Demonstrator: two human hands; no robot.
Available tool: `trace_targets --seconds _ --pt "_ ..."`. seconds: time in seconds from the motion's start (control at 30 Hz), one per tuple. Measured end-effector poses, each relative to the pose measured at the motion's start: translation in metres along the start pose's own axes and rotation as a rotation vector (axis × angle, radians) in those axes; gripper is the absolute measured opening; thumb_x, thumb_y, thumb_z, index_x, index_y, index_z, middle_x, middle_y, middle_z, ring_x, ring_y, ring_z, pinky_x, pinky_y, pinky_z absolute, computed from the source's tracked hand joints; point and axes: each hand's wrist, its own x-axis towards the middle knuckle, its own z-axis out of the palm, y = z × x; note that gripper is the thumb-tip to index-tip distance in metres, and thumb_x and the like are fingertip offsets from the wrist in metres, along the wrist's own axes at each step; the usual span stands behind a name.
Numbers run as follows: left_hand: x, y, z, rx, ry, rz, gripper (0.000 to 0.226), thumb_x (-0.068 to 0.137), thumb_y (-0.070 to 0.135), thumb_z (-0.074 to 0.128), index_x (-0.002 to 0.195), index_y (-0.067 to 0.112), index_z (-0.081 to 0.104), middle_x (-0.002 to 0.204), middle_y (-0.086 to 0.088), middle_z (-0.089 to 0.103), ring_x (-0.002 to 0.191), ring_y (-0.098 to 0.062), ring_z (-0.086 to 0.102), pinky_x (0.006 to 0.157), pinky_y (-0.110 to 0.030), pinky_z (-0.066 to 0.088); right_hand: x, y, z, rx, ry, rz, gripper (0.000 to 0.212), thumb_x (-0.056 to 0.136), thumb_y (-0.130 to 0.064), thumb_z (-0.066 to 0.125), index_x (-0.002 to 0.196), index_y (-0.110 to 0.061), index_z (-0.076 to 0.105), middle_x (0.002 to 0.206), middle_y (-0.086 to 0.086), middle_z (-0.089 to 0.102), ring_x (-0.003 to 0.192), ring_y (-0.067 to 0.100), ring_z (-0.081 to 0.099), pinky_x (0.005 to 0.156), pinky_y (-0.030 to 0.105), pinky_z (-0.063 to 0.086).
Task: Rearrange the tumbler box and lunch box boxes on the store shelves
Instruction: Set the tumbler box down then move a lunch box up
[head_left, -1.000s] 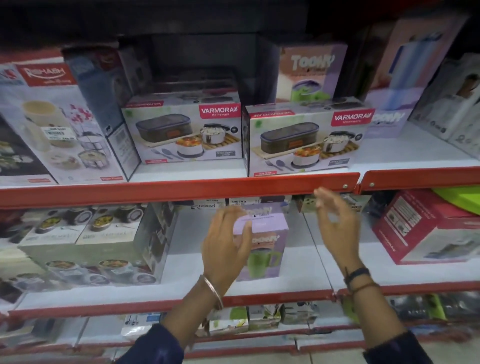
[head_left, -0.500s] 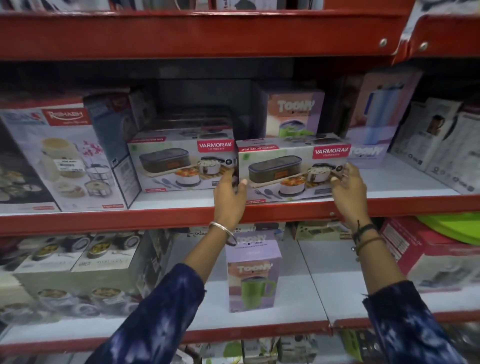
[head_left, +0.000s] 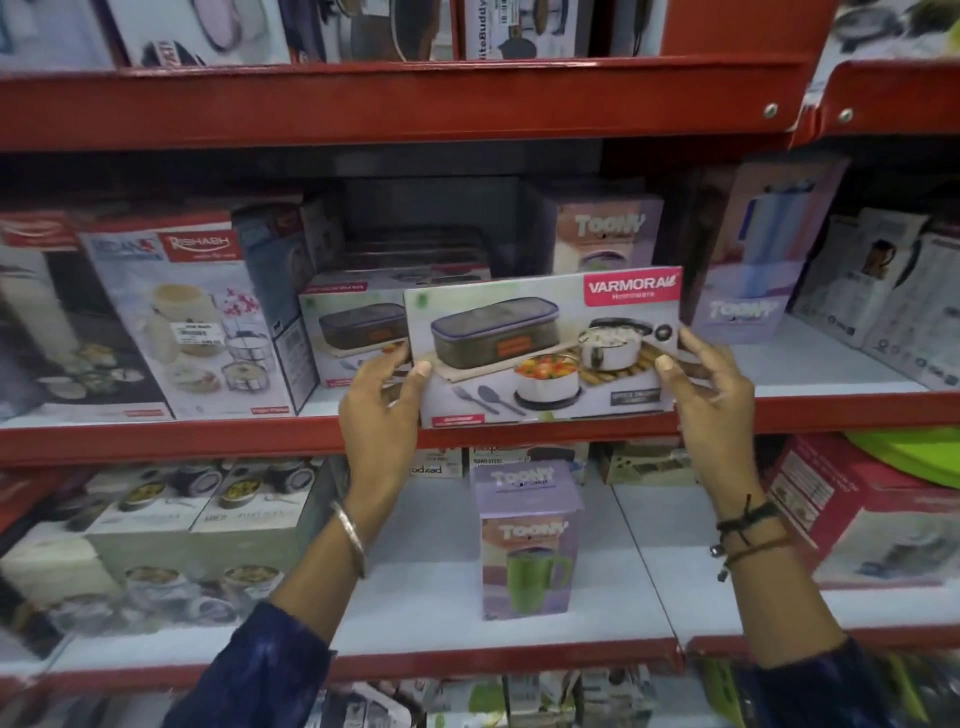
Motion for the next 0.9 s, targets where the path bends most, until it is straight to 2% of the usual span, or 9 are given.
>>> trace_targets --seconds 0.17,0.3,0.37,0.47,0.53,0.6,0.67,0.8,0.9 --pt "-0.007 -0.008 -0.03 0.064 0.024 -0.021 0.042 0.081 0.043 0.065 0.116 0.02 0.064 0.121 0.001 0.065 0.098 -0.02 0.066 0.086 -0.046 0.056 -0.025 -0.002 0.016 0.043 -0.047 0.023 0.038 0.086 -0.014 0.063 0.123 -0.015 0.057 0.114 0.009 0.059 0.103 0.015 0.059 0.082 0.011 0.049" --pt "-0.01 -0.009 -0.045 0.118 0.031 -0.018 0.035 0.085 0.035 0.063 0.115 0.018 0.065 0.116 0.002 0.066 0.09 -0.017 0.067 0.084 -0.042 0.057 -0.037 -0.001 0.024 0.025 -0.067 0.059 0.038 0.085 -0.018 0.064 0.122 -0.014 0.059 0.116 0.008 0.061 0.103 0.018 0.061 0.091 0.033 0.053" --pt "-0.012 -0.009 -0.05 0.137 0.028 -0.004 0.034 0.086 0.033 0.063 0.116 0.016 0.065 0.117 -0.001 0.067 0.086 -0.014 0.067 0.083 -0.04 0.056 -0.041 -0.003 0.027 0.019 -0.064 0.067 0.038 0.085 -0.017 0.064 0.122 -0.014 0.059 0.115 0.004 0.061 0.106 0.021 0.061 0.091 0.036 0.053" --pt "-0.011 -0.008 -0.055 0.11 0.032 0.008 0.036 0.086 0.033 0.063 0.117 0.015 0.064 0.115 0.003 0.064 0.092 -0.017 0.067 0.085 -0.042 0.056 -0.041 -0.009 0.032 0.018 -0.059 0.053 0.037 0.086 -0.018 0.064 0.122 -0.017 0.058 0.114 0.001 0.059 0.105 0.021 0.061 0.09 0.031 0.053" --pt "-0.006 -0.004 -0.057 0.07 0.039 0.038 0.035 0.087 0.029 0.062 0.119 0.016 0.062 0.115 0.003 0.059 0.1 -0.017 0.064 0.088 -0.039 0.056 -0.038 -0.016 0.039 0.015 -0.047 0.027 0.038 0.087 -0.017 0.063 0.124 -0.016 0.056 0.118 0.005 0.057 0.11 0.02 0.057 0.087 0.018 0.052" --pt "0.001 0.0 -0.059 0.056 0.05 0.097 0.034 0.089 0.024 0.059 0.123 0.017 0.059 0.114 0.0 0.054 0.103 -0.014 0.058 0.088 -0.02 0.051 -0.032 -0.024 0.05 0.021 -0.034 0.024 0.042 0.086 -0.017 0.063 0.127 -0.012 0.053 0.124 0.008 0.053 0.113 0.017 0.053 0.077 0.003 0.046" --pt "0.011 0.003 -0.06 0.14 0.052 0.178 0.038 0.092 0.019 0.054 0.129 0.015 0.053 0.113 -0.004 0.049 0.104 -0.012 0.05 0.082 -0.001 0.039 -0.023 -0.032 0.065 0.019 -0.034 0.029 0.048 0.085 -0.017 0.064 0.13 -0.011 0.049 0.126 0.004 0.05 0.115 0.014 0.048 0.072 -0.004 0.04" --pt "0.033 -0.005 -0.058 0.244 0.048 0.263 0.048 0.093 0.02 0.05 0.138 0.012 0.037 0.119 -0.011 0.043 0.103 -0.006 0.037 0.092 -0.016 0.032 -0.009 -0.035 0.102 0.029 -0.051 0.065 0.05 0.083 -0.019 0.067 0.128 -0.013 0.046 0.128 0.001 0.052 0.117 0.015 0.048 0.072 -0.005 0.038" --pt "0.042 -0.021 -0.055 0.272 0.048 0.252 0.055 0.094 0.019 0.049 0.142 0.007 0.025 0.125 -0.015 0.036 0.106 -0.006 0.032 0.092 -0.01 0.024 -0.007 -0.03 0.128 0.063 -0.083 0.08 0.044 0.082 -0.011 0.067 0.122 -0.01 0.048 0.109 -0.013 0.054 0.109 0.015 0.053 0.079 0.002 0.045"
